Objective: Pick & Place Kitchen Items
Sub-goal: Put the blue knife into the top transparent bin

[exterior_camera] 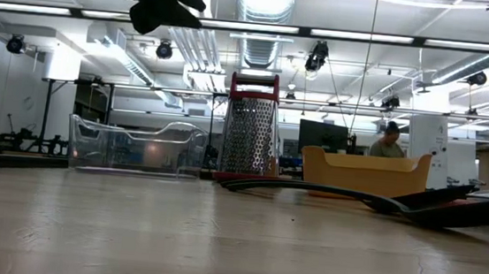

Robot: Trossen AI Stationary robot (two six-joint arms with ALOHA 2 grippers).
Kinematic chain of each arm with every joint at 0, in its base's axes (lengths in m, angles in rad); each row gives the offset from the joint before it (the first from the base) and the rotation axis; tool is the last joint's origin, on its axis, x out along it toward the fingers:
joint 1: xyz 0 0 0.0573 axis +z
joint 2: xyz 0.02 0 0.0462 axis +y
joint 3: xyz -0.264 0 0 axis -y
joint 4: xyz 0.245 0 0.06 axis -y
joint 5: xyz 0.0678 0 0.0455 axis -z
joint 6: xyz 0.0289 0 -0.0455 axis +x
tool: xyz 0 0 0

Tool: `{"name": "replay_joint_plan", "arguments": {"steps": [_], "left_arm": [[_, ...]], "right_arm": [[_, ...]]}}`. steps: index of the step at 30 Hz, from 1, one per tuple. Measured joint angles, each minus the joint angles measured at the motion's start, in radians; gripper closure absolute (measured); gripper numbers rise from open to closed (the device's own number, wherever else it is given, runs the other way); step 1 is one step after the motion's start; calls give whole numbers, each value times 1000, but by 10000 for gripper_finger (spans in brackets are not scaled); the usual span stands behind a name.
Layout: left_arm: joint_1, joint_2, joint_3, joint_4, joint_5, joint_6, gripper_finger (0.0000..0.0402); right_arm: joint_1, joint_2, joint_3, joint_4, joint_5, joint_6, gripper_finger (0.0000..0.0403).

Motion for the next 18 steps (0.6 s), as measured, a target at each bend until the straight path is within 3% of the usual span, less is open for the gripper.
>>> {"name": "replay_joint_plan", "arguments": {"steps": [8, 13, 18], "left_arm": [[-36, 23, 0, 73, 97, -62, 214], [-42, 87, 0, 115, 127, -224, 213], [-42, 202, 0, 284, 271, -356, 213]], "right_arm": [[0, -12, 133, -249, 109, 0, 364], [-8, -5, 251, -355, 196, -55, 364], [-43, 8, 366, -417, 323, -155, 364]]}}
